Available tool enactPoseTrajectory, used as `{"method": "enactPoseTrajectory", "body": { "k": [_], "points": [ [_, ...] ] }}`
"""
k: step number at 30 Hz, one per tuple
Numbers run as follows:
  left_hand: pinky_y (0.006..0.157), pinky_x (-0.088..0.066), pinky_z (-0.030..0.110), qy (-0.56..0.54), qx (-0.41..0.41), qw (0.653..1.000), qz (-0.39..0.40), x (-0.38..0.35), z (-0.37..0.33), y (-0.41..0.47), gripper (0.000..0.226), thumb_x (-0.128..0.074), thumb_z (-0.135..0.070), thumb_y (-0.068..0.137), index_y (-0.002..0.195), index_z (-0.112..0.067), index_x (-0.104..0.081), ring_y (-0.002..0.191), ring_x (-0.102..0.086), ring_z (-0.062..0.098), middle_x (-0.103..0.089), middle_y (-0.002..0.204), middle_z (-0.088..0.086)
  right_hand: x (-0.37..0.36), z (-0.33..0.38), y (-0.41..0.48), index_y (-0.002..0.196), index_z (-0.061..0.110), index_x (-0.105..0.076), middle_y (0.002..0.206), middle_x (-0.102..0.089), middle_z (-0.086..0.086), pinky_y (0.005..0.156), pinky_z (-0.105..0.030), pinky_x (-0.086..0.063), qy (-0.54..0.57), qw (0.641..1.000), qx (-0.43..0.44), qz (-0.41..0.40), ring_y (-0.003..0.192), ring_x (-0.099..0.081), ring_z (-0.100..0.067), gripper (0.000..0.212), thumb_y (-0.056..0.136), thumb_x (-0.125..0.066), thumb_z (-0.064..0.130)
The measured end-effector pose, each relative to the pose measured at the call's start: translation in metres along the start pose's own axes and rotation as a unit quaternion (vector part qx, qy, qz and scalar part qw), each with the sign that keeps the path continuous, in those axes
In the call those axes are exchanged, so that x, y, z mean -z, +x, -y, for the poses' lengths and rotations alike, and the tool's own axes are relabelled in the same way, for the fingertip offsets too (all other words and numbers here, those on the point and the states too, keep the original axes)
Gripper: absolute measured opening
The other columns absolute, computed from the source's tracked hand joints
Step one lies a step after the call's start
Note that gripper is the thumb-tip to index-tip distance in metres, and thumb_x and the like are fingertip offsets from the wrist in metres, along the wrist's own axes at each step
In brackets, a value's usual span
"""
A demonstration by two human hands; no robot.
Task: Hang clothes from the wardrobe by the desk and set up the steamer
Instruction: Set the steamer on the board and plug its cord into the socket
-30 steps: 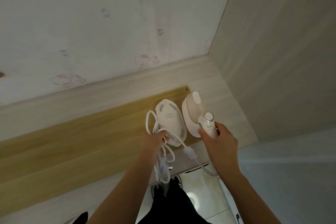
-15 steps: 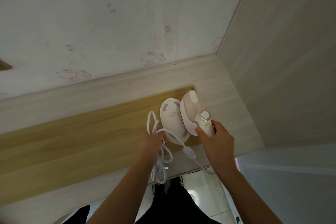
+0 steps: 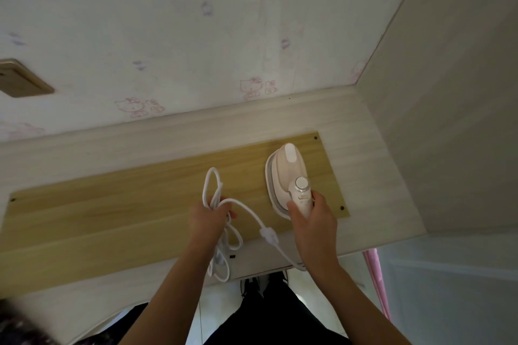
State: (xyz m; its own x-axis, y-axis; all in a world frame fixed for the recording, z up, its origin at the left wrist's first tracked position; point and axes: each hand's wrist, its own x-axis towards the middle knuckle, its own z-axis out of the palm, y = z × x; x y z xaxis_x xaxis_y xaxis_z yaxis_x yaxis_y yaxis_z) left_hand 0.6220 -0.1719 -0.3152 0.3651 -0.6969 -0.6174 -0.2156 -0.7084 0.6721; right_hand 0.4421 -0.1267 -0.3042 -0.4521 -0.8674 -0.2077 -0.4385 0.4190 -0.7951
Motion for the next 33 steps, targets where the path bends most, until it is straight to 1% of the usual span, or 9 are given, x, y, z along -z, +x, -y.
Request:
{"method": "enactPoseTrajectory", "body": {
  "k": [9,15,17,19,21,25,28,30,33],
  "points": [
    [0.052,-0.046,0.026,0.016,-0.036,0.999,0.016,0.008,-0.002,0.001,0.015,-0.063,-0.006,0.08,0.068,-0.004,-0.071,0.057,-0.057,0.019,-0.068,0.071,0.013,-0.009,-0.007,-0.001,0.127,0.008,-0.052,0.114,-0.062,-0.007,0.079,-0.031,-0.048,-0.027,1.0,0.008,0.002,0.098,-0.058,-0.021,0.047,0.087,-0.066,0.028],
    [0.058,-0.05,0.029,0.032,-0.089,0.991,0.093,0.018,-0.008,0.001,0.002,-0.071,-0.005,0.08,0.081,-0.003,-0.071,0.062,-0.064,0.019,-0.071,0.07,0.014,-0.002,-0.007,0.005,0.128,0.009,-0.049,0.116,-0.061,-0.007,0.082,-0.038,-0.051,-0.052,0.998,0.013,0.016,0.101,-0.058,-0.022,0.049,0.087,-0.064,0.029],
    [0.06,-0.052,0.029,0.061,-0.111,0.982,0.137,0.027,-0.011,0.002,0.009,-0.077,-0.009,0.076,0.081,-0.005,-0.072,0.061,-0.066,0.016,-0.072,0.07,0.011,0.002,-0.009,0.01,0.128,0.011,-0.05,0.115,-0.061,-0.005,0.081,-0.039,-0.052,-0.067,0.997,0.016,0.024,0.1,-0.059,-0.022,0.048,0.087,-0.064,0.031],
    [0.058,-0.052,0.022,0.077,-0.119,0.975,0.172,0.035,-0.015,0.001,0.018,-0.082,-0.016,0.072,0.084,-0.007,-0.071,0.061,-0.068,0.013,-0.073,0.071,0.009,0.008,-0.009,0.015,0.125,0.013,-0.052,0.112,-0.062,-0.003,0.077,-0.036,-0.051,-0.077,0.996,0.023,0.024,0.096,-0.059,-0.02,0.045,0.087,-0.065,0.032],
    [0.056,-0.051,0.019,0.071,-0.117,0.974,0.18,0.043,-0.019,0.0,0.024,-0.084,-0.019,0.07,0.088,-0.01,-0.07,0.06,-0.067,0.01,-0.074,0.073,0.009,0.013,-0.01,0.02,0.123,0.014,-0.053,0.109,-0.063,-0.003,0.073,-0.032,-0.047,-0.083,0.996,0.032,0.026,0.094,-0.059,-0.019,0.043,0.086,-0.066,0.032],
    [0.067,-0.053,0.034,0.017,-0.118,0.982,0.148,0.057,-0.024,0.001,0.022,-0.081,-0.016,0.073,0.091,-0.009,-0.07,0.066,-0.068,0.017,-0.073,0.072,0.009,0.02,-0.008,0.021,0.13,0.013,-0.047,0.115,-0.061,-0.005,0.073,-0.031,-0.044,-0.135,0.989,0.038,0.055,0.099,-0.057,-0.022,0.05,0.087,-0.065,0.033],
    [0.069,-0.051,0.036,-0.062,-0.118,0.984,0.12,0.065,-0.027,-0.001,0.015,-0.077,-0.017,0.077,0.088,-0.007,-0.071,0.067,-0.066,0.02,-0.072,0.07,0.01,0.024,0.006,0.018,0.138,0.011,-0.037,0.129,-0.05,-0.011,0.087,-0.04,-0.048,-0.249,0.963,0.09,0.039,0.117,-0.045,-0.028,0.063,0.086,-0.065,0.032],
    [0.066,-0.049,0.032,-0.103,-0.122,0.982,0.101,0.069,-0.03,-0.004,0.009,-0.073,-0.017,0.08,0.085,-0.009,-0.071,0.061,-0.063,0.014,-0.07,0.065,0.005,0.023,0.024,0.013,0.138,0.008,-0.037,0.134,-0.047,-0.013,0.097,-0.046,-0.045,-0.255,0.951,0.171,0.028,0.125,-0.04,-0.03,0.061,0.087,-0.064,0.026],
    [0.058,-0.048,0.025,-0.154,-0.12,0.976,0.092,0.073,-0.033,-0.007,0.007,-0.068,-0.013,0.084,0.088,-0.008,-0.069,0.057,-0.06,0.009,-0.068,0.063,0.001,0.013,0.054,0.002,0.135,0.008,-0.043,0.141,-0.043,-0.008,0.112,-0.041,-0.031,-0.198,0.933,0.266,0.141,0.138,-0.027,-0.027,0.047,0.094,-0.056,0.026]
  ]
}}
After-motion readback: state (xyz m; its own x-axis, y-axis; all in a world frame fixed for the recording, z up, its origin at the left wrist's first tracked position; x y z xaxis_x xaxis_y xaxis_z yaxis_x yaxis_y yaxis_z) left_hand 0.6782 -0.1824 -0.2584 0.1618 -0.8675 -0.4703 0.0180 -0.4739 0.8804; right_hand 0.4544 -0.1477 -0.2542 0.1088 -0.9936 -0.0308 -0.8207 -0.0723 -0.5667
